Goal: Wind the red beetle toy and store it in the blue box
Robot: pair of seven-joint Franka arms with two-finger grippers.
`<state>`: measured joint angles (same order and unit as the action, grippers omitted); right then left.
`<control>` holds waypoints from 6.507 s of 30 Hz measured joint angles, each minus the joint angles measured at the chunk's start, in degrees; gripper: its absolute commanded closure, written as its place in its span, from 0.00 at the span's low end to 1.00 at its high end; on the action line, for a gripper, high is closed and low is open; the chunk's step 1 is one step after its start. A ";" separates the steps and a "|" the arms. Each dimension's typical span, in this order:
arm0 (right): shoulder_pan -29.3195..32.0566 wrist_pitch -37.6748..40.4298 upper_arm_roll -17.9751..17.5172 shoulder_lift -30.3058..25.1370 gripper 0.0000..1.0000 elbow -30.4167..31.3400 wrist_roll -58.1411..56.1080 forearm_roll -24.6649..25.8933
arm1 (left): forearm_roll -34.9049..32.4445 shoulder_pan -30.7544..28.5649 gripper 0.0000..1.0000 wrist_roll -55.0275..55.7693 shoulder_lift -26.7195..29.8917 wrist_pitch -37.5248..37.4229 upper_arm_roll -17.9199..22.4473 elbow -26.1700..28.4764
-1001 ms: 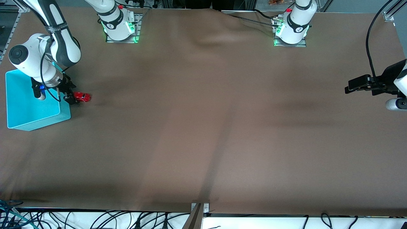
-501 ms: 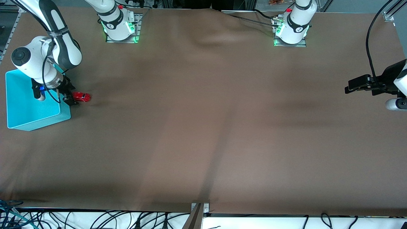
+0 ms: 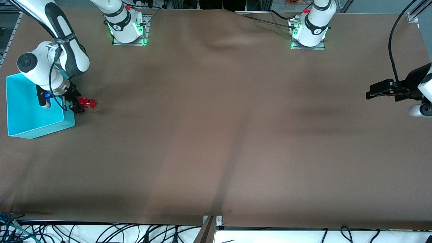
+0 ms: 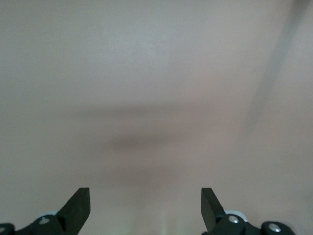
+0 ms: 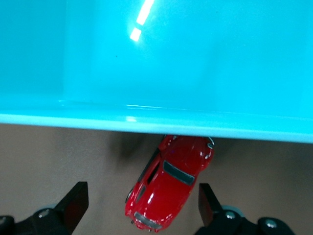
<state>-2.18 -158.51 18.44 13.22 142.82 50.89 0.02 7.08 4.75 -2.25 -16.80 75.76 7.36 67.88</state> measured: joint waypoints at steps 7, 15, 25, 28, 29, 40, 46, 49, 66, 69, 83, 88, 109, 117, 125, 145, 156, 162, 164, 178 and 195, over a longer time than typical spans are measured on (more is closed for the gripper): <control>0.00 -1.05 0.00 1.26 0.00 0.00 0.00 0.00 | 0.00 0.00 0.00 -0.07 0.00 0.00 0.00 0.00; 0.00 -1.48 0.00 2.28 0.13 0.00 0.00 0.00 | 0.00 0.00 0.00 -0.08 0.00 0.00 0.00 0.00; 0.00 -1.96 0.01 2.78 0.57 0.00 0.00 0.00 | 0.00 0.00 0.00 -0.10 0.00 0.00 0.00 0.00; 0.00 -2.06 0.06 2.65 0.71 -0.02 0.04 0.00 | 0.00 0.00 0.00 -0.11 0.00 0.00 0.00 0.00; 0.00 -2.06 0.08 2.60 0.75 -0.02 0.05 0.00 | 0.00 0.00 0.00 -0.11 0.00 0.00 0.00 0.00; 0.00 -2.11 0.10 2.55 1.00 -0.02 0.06 0.00 | 0.00 0.00 0.00 -0.18 0.00 0.00 0.00 0.00; -0.01 -2.12 0.10 2.53 1.00 -0.02 0.06 0.00 | 0.00 0.00 0.00 -0.20 0.00 0.00 0.00 0.00; -0.05 -2.12 0.09 2.38 1.00 -0.03 0.06 0.01 | 0.00 0.00 0.00 -0.21 0.00 0.00 0.00 0.00; -0.77 0.24 -0.36 -1.59 1.00 -0.06 -0.02 0.38 | 0.00 0.00 0.00 -0.22 0.00 0.00 0.00 0.00; -0.86 1.13 -0.36 -2.36 1.00 -0.07 -0.04 1.21 | 0.00 0.00 0.00 -0.22 0.00 0.00 0.00 0.00; -0.87 9.65 -0.35 -8.78 1.00 -0.54 -0.07 7.74 | 0.00 0.00 0.00 -0.22 0.00 0.00 0.00 0.00; -0.89 11.32 -0.47 -10.33 1.00 -0.55 -0.17 9.08 | 0.00 0.00 0.00 -0.22 0.00 0.00 0.00 0.00; -0.99 23.09 -3.04 -16.68 1.00 -3.72 -12.40 10.75 | 0.00 0.00 0.00 -0.22 0.00 0.00 0.00 0.00; -0.90 24.27 -3.04 -17.93 1.00 -4.47 -21.32 11.40 | 0.00 0.00 0.00 -0.22 0.00 0.00 0.00 0.00; -0.16 24.58 -2.94 -19.04 1.00 -4.62 -30.20 12.14 | 0.00 0.00 0.00 -0.22 0.00 0.00 0.00 0.00; 4.74 29.69 -1.47 -20.68 1.00 -6.73 -49.74 12.32 | 0.00 0.00 0.00 -0.22 0.00 0.00 0.00 0.00; 7.25 29.70 1.12 -20.66 1.00 -7.33 -60.05 12.38 | 0.00 0.00 0.00 -0.22 0.00 0.00 0.00 0.00; 8.64 29.71 1.68 -20.42 1.00 -7.84 -64.38 12.42 | 0.00 0.00 0.00 -0.22 0.00 0.00 0.00 0.00; 8.84 29.70 2.13 -20.31 1.00 -7.99 -65.56 12.43 | 0.00 0.00 0.00 -0.22 0.00 0.00 0.00 0.00; 9.14 29.53 4.98 -18.08 1.00 -9.48 -74.03 12.49 | 0.00 0.00 0.00 -0.22 0.00 0.00 0.00 0.00; 10.39 22.29 5.12 -9.07 1.00 -11.57 -79.66 12.51 | 0.00 0.01 0.00 -0.23 0.00 0.00 0.00 0.00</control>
<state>8.20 -136.22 23.56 4.16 131.25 -28.77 12.53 7.08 4.76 -2.47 -16.80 75.76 7.36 67.88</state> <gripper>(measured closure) 0.555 0.000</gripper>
